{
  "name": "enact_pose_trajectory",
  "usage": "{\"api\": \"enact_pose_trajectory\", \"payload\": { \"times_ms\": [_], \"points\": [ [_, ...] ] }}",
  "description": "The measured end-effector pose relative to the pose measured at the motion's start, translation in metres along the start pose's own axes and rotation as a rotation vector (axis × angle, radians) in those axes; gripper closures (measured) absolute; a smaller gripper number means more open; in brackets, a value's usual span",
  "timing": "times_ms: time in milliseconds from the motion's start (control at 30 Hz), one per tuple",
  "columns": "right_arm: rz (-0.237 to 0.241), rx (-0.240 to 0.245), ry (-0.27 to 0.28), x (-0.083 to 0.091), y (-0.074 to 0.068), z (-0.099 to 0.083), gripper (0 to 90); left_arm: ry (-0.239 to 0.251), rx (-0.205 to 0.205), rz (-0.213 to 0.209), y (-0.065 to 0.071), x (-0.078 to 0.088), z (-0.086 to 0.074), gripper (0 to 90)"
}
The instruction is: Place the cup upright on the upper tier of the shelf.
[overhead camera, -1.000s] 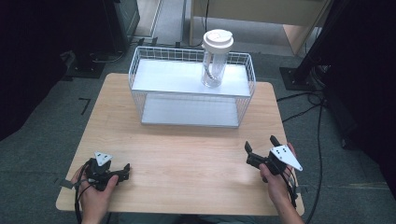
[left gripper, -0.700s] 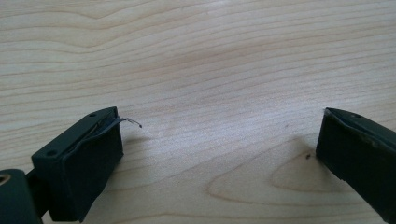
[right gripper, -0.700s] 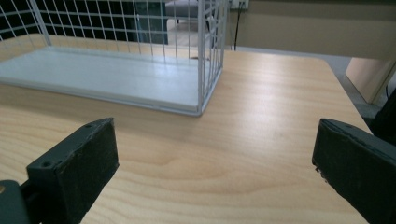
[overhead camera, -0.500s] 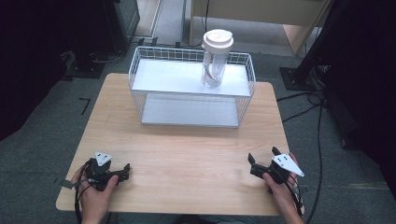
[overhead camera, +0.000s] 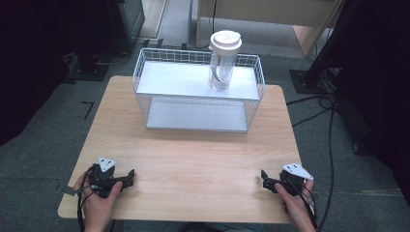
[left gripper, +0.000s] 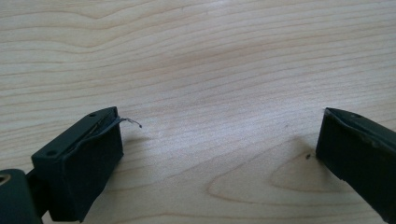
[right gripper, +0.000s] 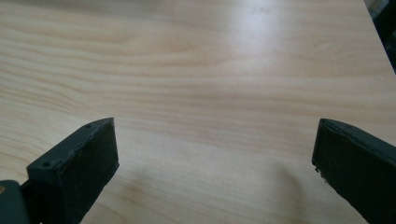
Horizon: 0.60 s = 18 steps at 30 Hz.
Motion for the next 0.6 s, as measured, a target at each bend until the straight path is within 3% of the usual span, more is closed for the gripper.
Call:
{"api": "enact_pose_trajectory", "payload": {
  "times_ms": [133,233,467,600],
  "points": [
    [-0.033,-0.005,-0.065,-0.0004,0.0016,-0.0042,0.6,0.001,0.0,0.0,0.0,0.0,0.0,1.0],
    [-0.001,0.012,-0.111,0.0002,-0.0005,-0.008,0.6,0.001,0.0,0.0,0.0,-0.0001,0.0,1.0],
    [0.039,0.037,-0.115,0.0015,-0.0038,-0.0095,0.6,0.0,0.0,0.0,0.0,-0.0001,0.0,1.0],
    [0.037,0.036,-0.114,0.0016,-0.004,-0.0096,0.6,0.002,0.01,0.006,-0.0015,-0.0012,0.0011,1.0]
  ]
}}
Point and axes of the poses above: each handheld gripper's, and its own axes: x roughly backward along the jaws, z roughly out of its top, y roughly to its right, the point moved 3 cm from there along -x, roughly forward along the jaws
